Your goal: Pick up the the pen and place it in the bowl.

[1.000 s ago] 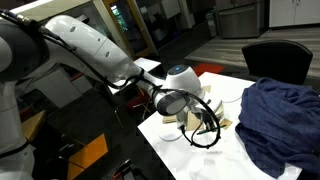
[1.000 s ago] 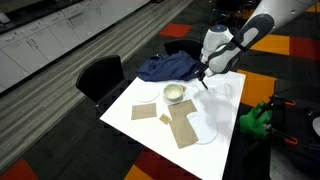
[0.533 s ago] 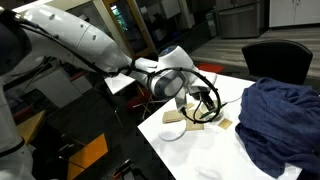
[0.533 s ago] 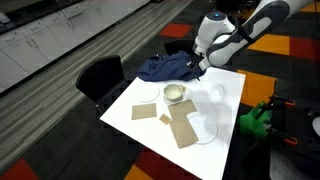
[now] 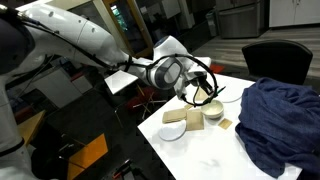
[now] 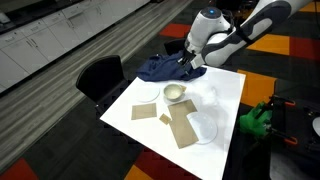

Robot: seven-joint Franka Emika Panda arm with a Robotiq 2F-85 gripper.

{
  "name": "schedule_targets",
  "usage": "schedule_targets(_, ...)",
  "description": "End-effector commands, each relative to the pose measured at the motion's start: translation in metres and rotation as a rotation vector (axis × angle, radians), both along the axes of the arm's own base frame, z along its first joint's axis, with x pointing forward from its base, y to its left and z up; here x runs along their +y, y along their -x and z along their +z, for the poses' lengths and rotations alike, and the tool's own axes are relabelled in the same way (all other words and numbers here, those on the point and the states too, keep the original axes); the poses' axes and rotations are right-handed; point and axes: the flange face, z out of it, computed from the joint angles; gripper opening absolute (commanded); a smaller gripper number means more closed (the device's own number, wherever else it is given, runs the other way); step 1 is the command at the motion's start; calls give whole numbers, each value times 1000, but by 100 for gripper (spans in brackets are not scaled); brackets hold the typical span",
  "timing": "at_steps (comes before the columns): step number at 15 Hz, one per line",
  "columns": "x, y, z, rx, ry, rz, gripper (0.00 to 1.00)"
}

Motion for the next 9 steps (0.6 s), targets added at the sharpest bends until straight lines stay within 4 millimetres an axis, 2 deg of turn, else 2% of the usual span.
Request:
schedule_targets(1, 11, -18, -3, -44, 20, -11, 3)
schedule_targets(9, 24, -47, -31, -81, 50, -17, 3)
